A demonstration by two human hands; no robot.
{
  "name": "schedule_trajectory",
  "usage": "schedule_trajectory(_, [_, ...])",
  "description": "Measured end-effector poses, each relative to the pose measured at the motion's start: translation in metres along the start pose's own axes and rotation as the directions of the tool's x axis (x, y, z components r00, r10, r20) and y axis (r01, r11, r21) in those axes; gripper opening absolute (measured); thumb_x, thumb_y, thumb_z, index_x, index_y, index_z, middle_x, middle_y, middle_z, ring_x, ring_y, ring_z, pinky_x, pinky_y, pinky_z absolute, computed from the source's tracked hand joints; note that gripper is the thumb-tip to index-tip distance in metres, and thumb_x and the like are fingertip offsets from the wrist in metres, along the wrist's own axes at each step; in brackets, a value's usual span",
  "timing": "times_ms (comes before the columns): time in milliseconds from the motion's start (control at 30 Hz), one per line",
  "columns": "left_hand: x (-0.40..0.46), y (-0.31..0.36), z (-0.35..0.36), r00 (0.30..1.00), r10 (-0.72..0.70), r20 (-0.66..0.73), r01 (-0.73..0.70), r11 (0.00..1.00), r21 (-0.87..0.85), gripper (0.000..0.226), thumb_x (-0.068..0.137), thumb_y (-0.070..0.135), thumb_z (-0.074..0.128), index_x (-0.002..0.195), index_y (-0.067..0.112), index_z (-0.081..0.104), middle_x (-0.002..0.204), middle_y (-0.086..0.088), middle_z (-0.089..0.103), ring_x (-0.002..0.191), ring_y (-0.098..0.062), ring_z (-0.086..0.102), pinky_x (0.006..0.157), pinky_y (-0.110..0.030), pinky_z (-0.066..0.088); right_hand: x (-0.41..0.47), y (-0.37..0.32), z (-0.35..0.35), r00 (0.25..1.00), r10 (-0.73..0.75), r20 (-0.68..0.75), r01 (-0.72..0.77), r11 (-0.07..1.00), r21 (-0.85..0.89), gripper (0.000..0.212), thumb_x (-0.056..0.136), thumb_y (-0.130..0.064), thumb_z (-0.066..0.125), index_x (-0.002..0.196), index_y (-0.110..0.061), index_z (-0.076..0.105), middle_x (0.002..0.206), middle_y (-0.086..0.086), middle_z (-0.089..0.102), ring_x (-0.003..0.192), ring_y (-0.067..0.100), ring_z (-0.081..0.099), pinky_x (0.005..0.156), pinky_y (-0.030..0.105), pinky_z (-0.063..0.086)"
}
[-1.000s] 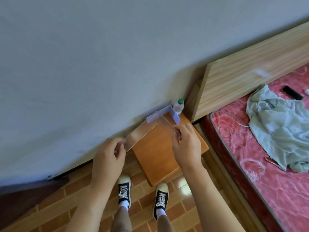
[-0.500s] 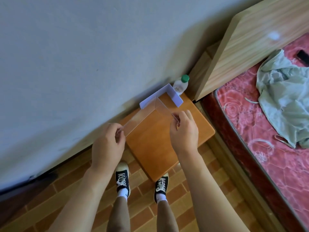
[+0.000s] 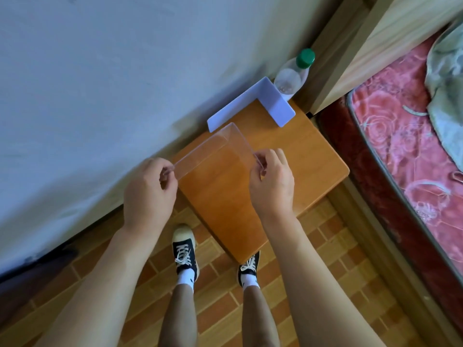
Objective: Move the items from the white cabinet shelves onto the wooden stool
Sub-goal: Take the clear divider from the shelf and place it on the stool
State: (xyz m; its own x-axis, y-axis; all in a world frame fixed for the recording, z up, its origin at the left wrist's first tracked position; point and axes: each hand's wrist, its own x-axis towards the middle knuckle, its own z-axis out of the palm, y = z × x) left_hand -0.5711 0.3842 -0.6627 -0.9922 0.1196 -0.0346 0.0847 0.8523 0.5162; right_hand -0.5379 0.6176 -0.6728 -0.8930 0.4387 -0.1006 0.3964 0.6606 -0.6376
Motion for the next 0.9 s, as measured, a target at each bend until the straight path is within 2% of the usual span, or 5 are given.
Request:
schedule_trajectory(167, [0.003,-0.020,0.020,1.000,0.009,-0.020,-0.009,1.000,-0.009,0.008,0.097,0.008,0.065,0.104,0.008,0.069,0.098,-0.006,0.069,0.083,-0.016,0.062,0.071,-0.025,0.046,-0.001,0.010,0.021,0.999,-0.025,-0.028,0.026,0.999,0.025,0.020,0.100,-0.004,0.058,0.114,-0.013,0.068,0.103,-0.005,0.058,0.083,0.012,0.056,0.069,0.034,0.054])
schedule_trajectory(467, [-0.004,-0.040,0.045,1.000,0.012,-0.013,-0.012,0.999,-0.030,0.009,0.098,0.009,0.065,0.106,0.008,0.069,0.098,-0.007,0.071,0.084,-0.022,0.068,0.074,-0.027,0.049,0.001,0.031,0.044,0.998,-0.052,-0.041,0.053,0.998,0.022,0.020,0.097,-0.004,0.057,0.111,-0.013,0.068,0.100,-0.002,0.057,0.079,0.017,0.055,0.065,0.041,0.053])
schedule_trajectory(633, [-0.007,-0.045,0.053,1.000,0.014,-0.008,-0.014,1.000,-0.020,0.009,0.098,0.010,0.065,0.105,0.008,0.069,0.098,-0.007,0.071,0.083,-0.021,0.068,0.074,-0.025,0.048,-0.001,0.039,0.051,0.996,-0.075,-0.042,0.076,0.997,0.034,0.020,0.098,-0.002,0.058,0.112,-0.010,0.069,0.100,-0.002,0.058,0.079,0.017,0.056,0.065,0.037,0.053])
schedule_trajectory(800, [-0.006,-0.050,0.058,1.000,-0.020,0.005,0.020,0.999,-0.049,0.009,0.098,0.012,0.064,0.106,0.010,0.066,0.099,-0.006,0.071,0.082,-0.025,0.068,0.070,-0.037,0.057,-0.001,0.043,0.054,0.995,-0.089,-0.035,0.091,0.995,0.044,0.020,0.098,-0.003,0.059,0.113,-0.011,0.069,0.102,-0.002,0.060,0.080,0.014,0.056,0.066,0.038,0.055])
schedule_trajectory(900, [-0.006,-0.047,0.060,0.999,-0.032,0.015,0.032,0.999,-0.026,0.014,0.097,0.014,0.068,0.110,0.011,0.066,0.105,-0.005,0.070,0.087,-0.019,0.064,0.068,-0.026,0.050,0.000,0.044,0.049,0.995,-0.098,-0.018,0.099,0.995,0.021,0.019,0.098,-0.006,0.063,0.115,-0.012,0.070,0.104,-0.004,0.060,0.081,0.012,0.057,0.068,0.037,0.057])
